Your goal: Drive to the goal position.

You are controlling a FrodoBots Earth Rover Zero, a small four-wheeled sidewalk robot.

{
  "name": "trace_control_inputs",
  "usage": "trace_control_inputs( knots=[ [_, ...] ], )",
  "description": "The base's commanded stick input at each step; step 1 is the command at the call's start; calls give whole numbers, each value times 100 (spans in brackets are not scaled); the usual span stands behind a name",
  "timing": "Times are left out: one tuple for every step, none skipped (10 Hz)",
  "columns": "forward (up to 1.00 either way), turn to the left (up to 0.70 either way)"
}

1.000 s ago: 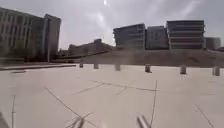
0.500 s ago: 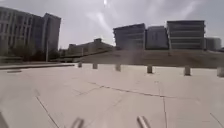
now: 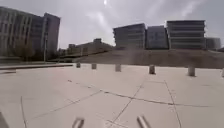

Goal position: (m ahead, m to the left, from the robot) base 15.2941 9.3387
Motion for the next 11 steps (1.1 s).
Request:
trace_control_inputs(
  knots=[
    [70,0],
    [70,0],
    [70,0],
    [70,0],
    [70,0],
    [70,0],
    [70,0],
    [70,0],
    [70,0],
    [70,0],
    [70,0]
  ],
)
